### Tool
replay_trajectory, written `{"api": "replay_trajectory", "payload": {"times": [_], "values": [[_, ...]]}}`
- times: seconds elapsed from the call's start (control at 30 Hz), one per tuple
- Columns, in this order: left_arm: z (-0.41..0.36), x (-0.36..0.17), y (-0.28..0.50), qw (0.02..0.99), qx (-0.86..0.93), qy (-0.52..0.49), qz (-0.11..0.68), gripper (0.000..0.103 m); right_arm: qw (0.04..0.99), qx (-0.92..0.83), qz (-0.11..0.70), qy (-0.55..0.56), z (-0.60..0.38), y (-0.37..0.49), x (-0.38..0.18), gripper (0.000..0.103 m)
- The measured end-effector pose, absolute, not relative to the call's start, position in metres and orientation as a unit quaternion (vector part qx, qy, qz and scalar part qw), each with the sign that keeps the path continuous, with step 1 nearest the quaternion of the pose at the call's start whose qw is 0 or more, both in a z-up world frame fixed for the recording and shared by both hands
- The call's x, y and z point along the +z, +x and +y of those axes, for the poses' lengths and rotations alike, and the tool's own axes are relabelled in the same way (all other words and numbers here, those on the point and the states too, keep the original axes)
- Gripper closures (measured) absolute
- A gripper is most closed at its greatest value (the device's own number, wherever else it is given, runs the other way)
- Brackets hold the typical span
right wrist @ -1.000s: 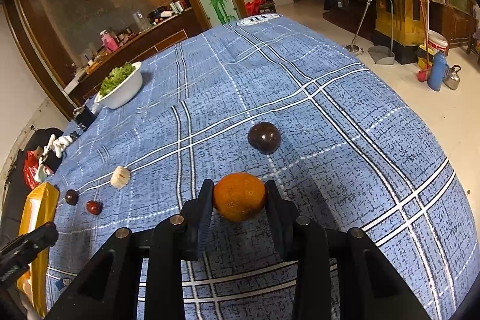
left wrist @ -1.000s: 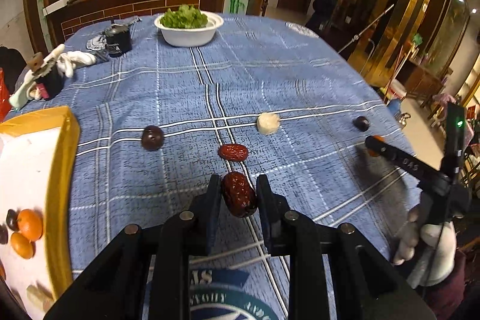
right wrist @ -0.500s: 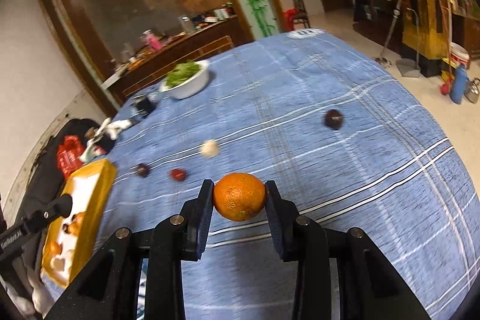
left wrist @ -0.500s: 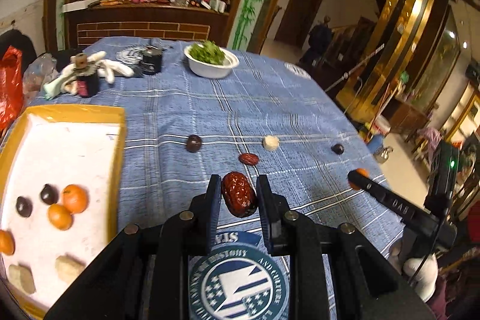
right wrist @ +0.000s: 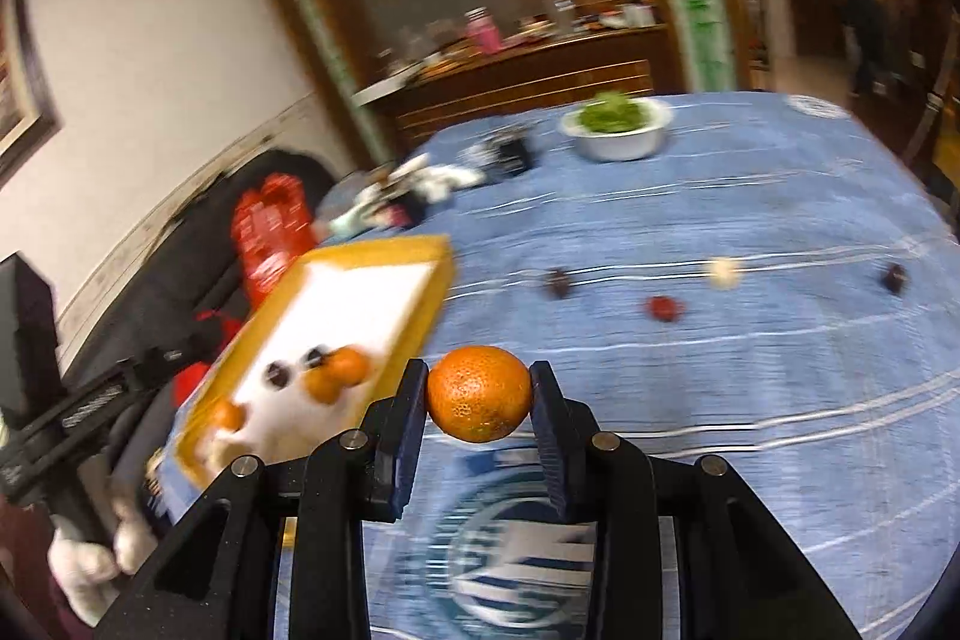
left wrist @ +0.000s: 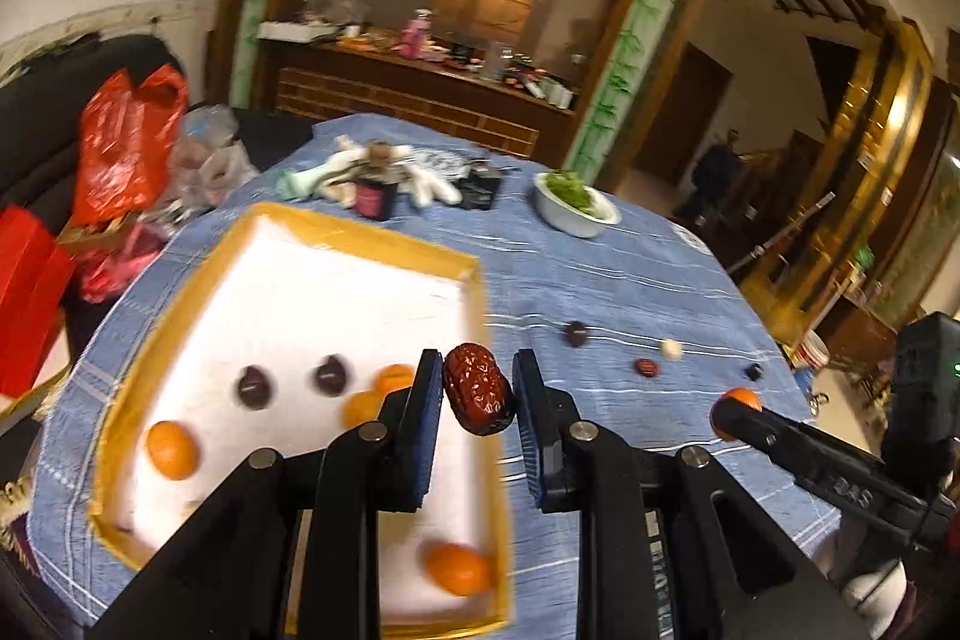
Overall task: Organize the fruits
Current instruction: 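Carry the date and orange over the tray and open both tools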
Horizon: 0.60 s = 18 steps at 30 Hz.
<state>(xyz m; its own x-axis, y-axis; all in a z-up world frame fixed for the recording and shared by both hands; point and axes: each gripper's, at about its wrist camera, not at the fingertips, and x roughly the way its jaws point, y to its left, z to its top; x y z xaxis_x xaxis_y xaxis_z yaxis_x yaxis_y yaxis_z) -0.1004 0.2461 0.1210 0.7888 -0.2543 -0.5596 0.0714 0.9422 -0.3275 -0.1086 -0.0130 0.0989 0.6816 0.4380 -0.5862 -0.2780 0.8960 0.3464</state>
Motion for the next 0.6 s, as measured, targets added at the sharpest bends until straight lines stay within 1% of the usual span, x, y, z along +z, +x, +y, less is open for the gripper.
{"api": "replay_trajectory", "payload": {"times": [0.3, 0.53, 0.6], "values": [[0.313, 0.084, -0.082, 0.92, -0.023, -0.179, 0.347, 0.08, 0.873, 0.284, 0.395, 0.045, 0.101, -0.106, 0.073, 0.065], [0.338, 0.064, -0.081, 0.909, -0.01, -0.207, 0.363, 0.08, 0.854, 0.295, 0.429, -0.013, 0.159, -0.094, 0.039, 0.065], [0.342, 0.064, -0.082, 0.907, -0.01, -0.213, 0.363, 0.065, 0.852, 0.29, 0.436, -0.022, 0.167, -0.09, 0.031, 0.064]]}}
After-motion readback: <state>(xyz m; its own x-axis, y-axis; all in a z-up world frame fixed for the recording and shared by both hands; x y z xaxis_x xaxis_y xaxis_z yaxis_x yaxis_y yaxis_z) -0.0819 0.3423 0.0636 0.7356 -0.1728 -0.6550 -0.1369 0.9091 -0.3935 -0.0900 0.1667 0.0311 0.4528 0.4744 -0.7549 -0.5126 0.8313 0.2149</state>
